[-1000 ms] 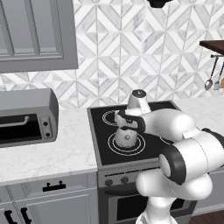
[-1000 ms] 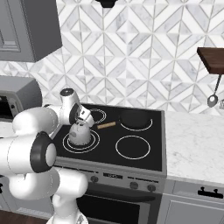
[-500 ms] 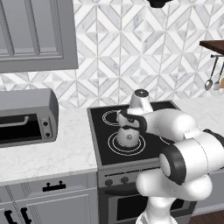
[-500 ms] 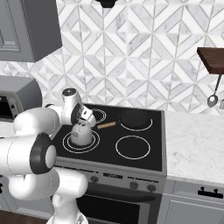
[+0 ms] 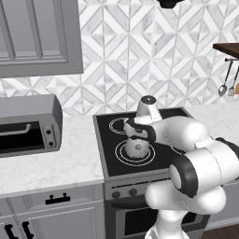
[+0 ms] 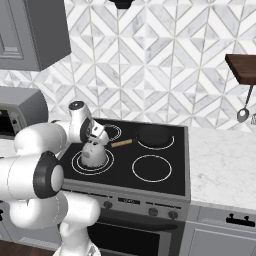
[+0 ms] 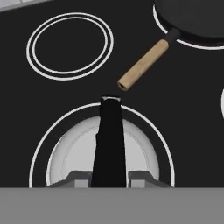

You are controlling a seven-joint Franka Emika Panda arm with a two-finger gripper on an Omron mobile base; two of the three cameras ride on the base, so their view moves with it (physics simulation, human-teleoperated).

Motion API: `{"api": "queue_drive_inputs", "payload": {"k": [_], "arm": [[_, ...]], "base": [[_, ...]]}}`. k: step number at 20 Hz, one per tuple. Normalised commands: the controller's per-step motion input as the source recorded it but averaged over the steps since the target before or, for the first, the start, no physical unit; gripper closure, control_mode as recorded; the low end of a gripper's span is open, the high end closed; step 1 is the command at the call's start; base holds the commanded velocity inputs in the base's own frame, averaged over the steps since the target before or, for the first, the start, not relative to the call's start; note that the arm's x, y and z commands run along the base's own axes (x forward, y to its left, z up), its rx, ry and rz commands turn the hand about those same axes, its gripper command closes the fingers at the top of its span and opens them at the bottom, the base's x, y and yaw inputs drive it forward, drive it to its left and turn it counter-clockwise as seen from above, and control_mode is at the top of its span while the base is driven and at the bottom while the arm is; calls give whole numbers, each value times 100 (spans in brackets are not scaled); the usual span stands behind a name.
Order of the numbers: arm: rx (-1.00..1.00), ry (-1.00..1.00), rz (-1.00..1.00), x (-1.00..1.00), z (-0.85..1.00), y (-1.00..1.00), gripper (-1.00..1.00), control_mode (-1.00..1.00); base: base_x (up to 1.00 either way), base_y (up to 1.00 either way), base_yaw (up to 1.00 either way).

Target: Pick the kettle from the counter and place it on a stove burner. Then turn the burner on.

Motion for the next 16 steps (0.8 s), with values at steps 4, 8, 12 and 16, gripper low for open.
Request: {"api": "queue_drive_inputs", "payload": {"k": [4, 8, 12, 16], "arm": [[0, 0, 0, -1, 0, 0, -100, -100], [0, 0, 0, -19, 0, 0, -100, -100], [0, 3, 0, -43, 0, 0, -100, -100], [0, -2, 0, -74, 6, 0, -100, -100]], "base": [[0, 0, 0], [0, 0, 0], [0, 0, 0], [0, 0, 0]]}}
